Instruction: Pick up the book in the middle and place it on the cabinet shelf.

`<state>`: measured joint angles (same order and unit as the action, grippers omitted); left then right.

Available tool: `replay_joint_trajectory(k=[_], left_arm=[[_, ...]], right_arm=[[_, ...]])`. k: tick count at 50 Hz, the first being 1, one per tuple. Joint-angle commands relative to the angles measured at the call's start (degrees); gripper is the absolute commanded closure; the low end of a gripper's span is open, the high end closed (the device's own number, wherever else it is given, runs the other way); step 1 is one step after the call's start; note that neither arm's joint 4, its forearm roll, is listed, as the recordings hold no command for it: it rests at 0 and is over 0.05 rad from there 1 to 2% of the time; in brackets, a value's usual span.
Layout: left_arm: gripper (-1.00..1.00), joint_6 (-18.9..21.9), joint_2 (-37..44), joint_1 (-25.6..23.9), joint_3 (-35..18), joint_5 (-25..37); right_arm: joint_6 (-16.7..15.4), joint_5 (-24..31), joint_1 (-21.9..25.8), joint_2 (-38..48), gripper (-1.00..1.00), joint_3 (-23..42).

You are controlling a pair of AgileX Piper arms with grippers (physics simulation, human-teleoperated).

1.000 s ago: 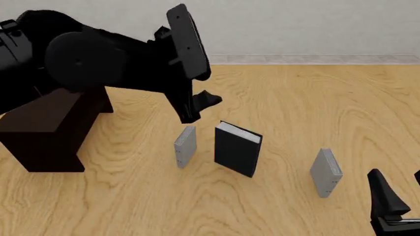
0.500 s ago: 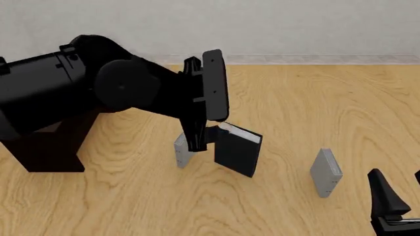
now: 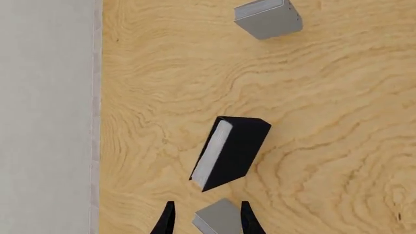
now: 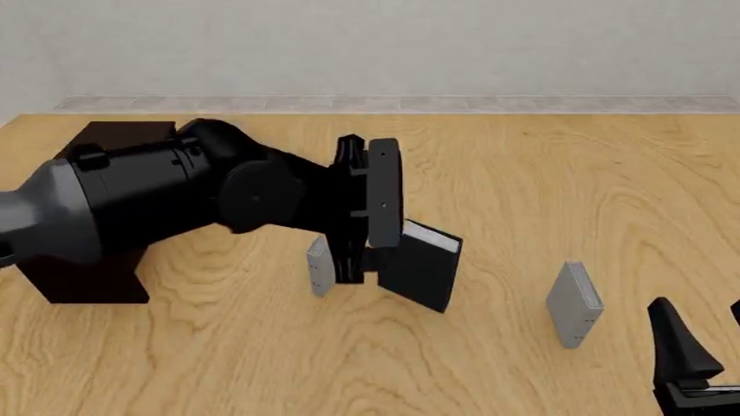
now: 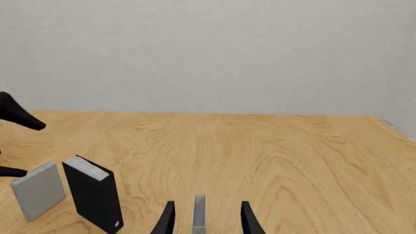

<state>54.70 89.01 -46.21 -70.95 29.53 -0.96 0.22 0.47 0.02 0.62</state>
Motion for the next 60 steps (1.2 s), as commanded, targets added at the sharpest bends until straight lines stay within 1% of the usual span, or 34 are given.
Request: replay_joint_trajectory(k=[1, 7, 9, 10, 12, 16, 20, 22, 24, 25, 27, 28, 29, 33, 34, 36, 38, 40, 43, 45, 47, 48, 49, 56, 58, 60], left_arm=[[-1.00, 2.6, 1.2, -0.1, 3.3, -4.5], [-1.00, 2.6, 2.2, -0.4, 3.9, -6.4], [-1.00, 6.9, 0.9, -1.1, 7.5, -11.0], [-1.00, 7.1, 1.1, -1.0, 7.6, -11.0], [-1.00, 6.0, 1.5, -1.3, 6.9, -10.6], [-1.00, 7.5, 2.1, -0.6, 8.2, -12.6], [-1.00, 8.0, 2.5, -0.1, 9.1, -15.6], [-1.00, 10.1, 2.5, 0.2, 11.0, -19.3], [-1.00, 9.9, 2.6, 0.1, 10.6, -19.1], [-1.00, 8.7, 3.0, -0.7, 9.6, -17.5], [-1.00, 10.7, 2.7, -1.1, 11.2, -20.3], [-1.00, 12.1, 3.0, -0.3, 11.7, -21.7], [-1.00, 11.7, 3.2, -0.2, 11.4, -21.4], [-1.00, 12.6, 3.4, 0.4, 12.9, -27.9], [-1.00, 12.6, 3.4, 0.4, 12.9, -27.9], [-1.00, 14.0, 3.5, 1.0, 14.2, -31.9], [-1.00, 14.8, 3.2, 0.9, 15.1, -34.5], [-1.00, 14.1, 3.2, 0.7, 15.1, -35.7], [-1.00, 12.2, 3.6, 1.0, 14.0, -34.7], [-1.00, 11.7, 4.1, 0.9, 14.0, -35.5], [-1.00, 11.5, 4.4, 0.7, 14.1, -34.9], [-1.00, 12.5, 4.8, 0.7, 15.2, -36.2], [-1.00, 12.1, 5.3, 0.8, 15.0, -36.6], [-1.00, 9.6, 5.7, -0.1, 14.1, -34.1], [-1.00, 10.3, 5.9, -0.1, 14.7, -34.7], [-1.00, 9.2, 6.5, -0.1, 13.8, -33.7]], right_arm=[[0.0, 0.0, 0.0, 0.0, -1.00, 0.0], [0.0, 0.0, 0.0, 0.0, -1.00, 0.0], [0.0, 0.0, 0.0, 0.0, -1.00, 0.0], [0.0, 0.0, 0.0, 0.0, -1.00, 0.0], [0.0, 0.0, 0.0, 0.0, -1.00, 0.0], [0.0, 0.0, 0.0, 0.0, -1.00, 0.0], [0.0, 0.0, 0.0, 0.0, -1.00, 0.0], [0.0, 0.0, 0.0, 0.0, -1.00, 0.0], [0.0, 0.0, 0.0, 0.0, -1.00, 0.0], [0.0, 0.0, 0.0, 0.0, -1.00, 0.0], [0.0, 0.0, 0.0, 0.0, -1.00, 0.0], [0.0, 0.0, 0.0, 0.0, -1.00, 0.0], [0.0, 0.0, 0.0, 0.0, -1.00, 0.0], [0.0, 0.0, 0.0, 0.0, -1.00, 0.0], [0.0, 0.0, 0.0, 0.0, -1.00, 0.0], [0.0, 0.0, 0.0, 0.0, -1.00, 0.0], [0.0, 0.0, 0.0, 0.0, -1.00, 0.0], [0.0, 0.0, 0.0, 0.0, -1.00, 0.0], [0.0, 0.0, 0.0, 0.0, -1.00, 0.0], [0.0, 0.0, 0.0, 0.0, -1.00, 0.0], [0.0, 0.0, 0.0, 0.0, -1.00, 0.0], [0.0, 0.0, 0.0, 0.0, -1.00, 0.0], [0.0, 0.0, 0.0, 0.0, -1.00, 0.0], [0.0, 0.0, 0.0, 0.0, -1.00, 0.0], [0.0, 0.0, 0.0, 0.0, -1.00, 0.0], [0.0, 0.0, 0.0, 0.0, -1.00, 0.0]])
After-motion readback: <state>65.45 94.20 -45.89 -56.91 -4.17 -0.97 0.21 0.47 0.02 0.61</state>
